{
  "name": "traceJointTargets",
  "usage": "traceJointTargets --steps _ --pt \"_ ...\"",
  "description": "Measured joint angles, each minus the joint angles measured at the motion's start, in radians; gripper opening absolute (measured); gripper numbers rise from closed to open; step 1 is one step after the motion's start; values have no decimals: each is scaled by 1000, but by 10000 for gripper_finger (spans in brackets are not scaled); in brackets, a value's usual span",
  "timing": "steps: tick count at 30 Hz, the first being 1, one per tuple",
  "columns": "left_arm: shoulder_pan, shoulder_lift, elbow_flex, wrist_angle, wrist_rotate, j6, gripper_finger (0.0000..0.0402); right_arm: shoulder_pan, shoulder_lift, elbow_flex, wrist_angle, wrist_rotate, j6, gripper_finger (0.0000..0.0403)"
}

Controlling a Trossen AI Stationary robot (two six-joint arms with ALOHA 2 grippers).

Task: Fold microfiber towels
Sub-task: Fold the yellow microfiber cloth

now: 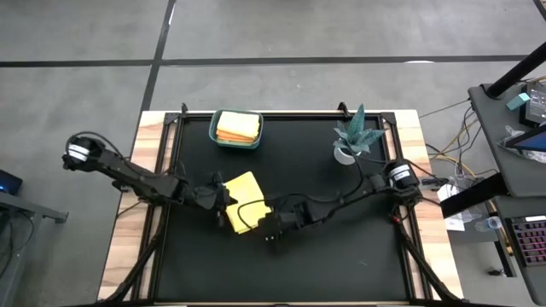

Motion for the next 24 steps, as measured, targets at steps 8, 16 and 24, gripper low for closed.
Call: traceJointTargets --steps 8,16,24 --pt "-2 130 -4 132 -67 30 0 -10 11 0 7 21 -28 91" --pt "-2 247 -5 174 -85 27 0 -19 99 9 76 12 -98 176" --pt "-1 268 -3 178 -93 26 0 -49 142 25 97 -15 -124 186"
